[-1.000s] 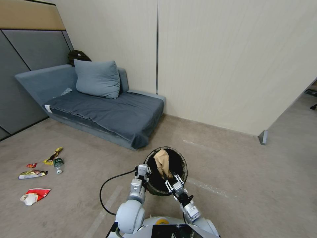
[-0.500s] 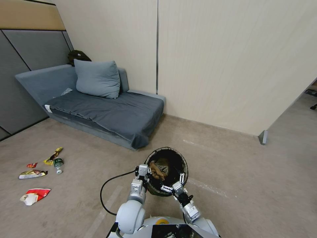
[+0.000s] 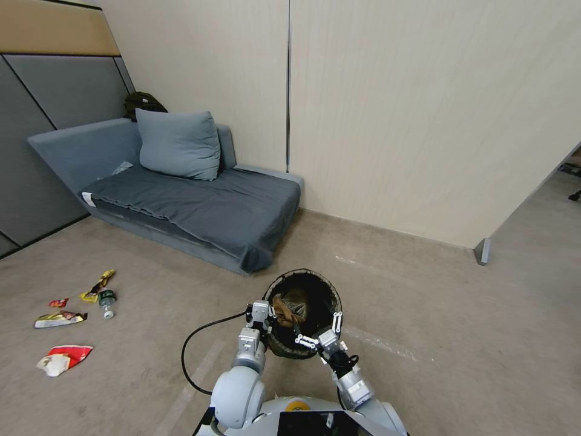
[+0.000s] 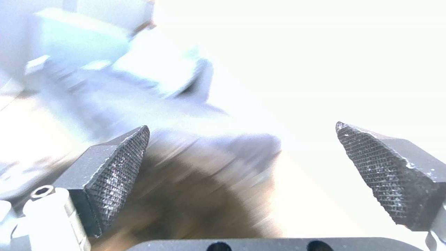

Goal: Pick up the trash bin, then pick up the garbage from the floor and place it into the trash bin.

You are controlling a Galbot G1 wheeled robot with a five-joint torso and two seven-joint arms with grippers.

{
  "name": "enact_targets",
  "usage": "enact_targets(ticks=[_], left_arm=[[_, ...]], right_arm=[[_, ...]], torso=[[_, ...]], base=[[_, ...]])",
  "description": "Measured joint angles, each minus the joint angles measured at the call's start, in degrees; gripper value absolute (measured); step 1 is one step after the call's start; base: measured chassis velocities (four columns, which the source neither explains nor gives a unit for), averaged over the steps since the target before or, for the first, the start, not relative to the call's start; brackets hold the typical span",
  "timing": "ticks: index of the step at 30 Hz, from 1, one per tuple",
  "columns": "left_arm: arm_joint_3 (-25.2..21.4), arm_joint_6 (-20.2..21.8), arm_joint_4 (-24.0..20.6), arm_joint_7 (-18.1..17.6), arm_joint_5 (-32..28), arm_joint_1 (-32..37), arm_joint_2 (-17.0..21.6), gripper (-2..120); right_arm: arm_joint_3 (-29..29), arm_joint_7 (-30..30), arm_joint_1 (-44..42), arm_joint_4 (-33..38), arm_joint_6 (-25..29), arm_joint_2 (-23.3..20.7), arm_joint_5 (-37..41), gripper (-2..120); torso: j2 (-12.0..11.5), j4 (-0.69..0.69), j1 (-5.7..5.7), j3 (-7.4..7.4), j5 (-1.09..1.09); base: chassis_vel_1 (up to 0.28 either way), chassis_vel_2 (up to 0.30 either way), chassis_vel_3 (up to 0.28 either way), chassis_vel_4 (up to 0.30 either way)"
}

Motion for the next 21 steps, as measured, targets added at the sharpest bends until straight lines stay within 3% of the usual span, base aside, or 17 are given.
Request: enact_targets(ticks=[10,21], left_arm=[[-1.0,-0.2,-0.2,-0.8,-0.3,0.2,-0.2,1],[-1.3,-1.3,-0.3,-1.6,-1.2,0.3,-0.4,1]], right_arm=[[7.6,5.4,-0.4,3.9,-2.0,5.1,1.1,100],[11.0,7.8,-2.5,0.3,0.9,7.2,3.6,100]], torso=[[0.0,0.0,0.0,0.0,0.0],[0.0,0.0,0.0,0.0,0.01]], base=[[0.0,0.0,0.0,0.0],[0.0,0.0,0.0,0.0]])
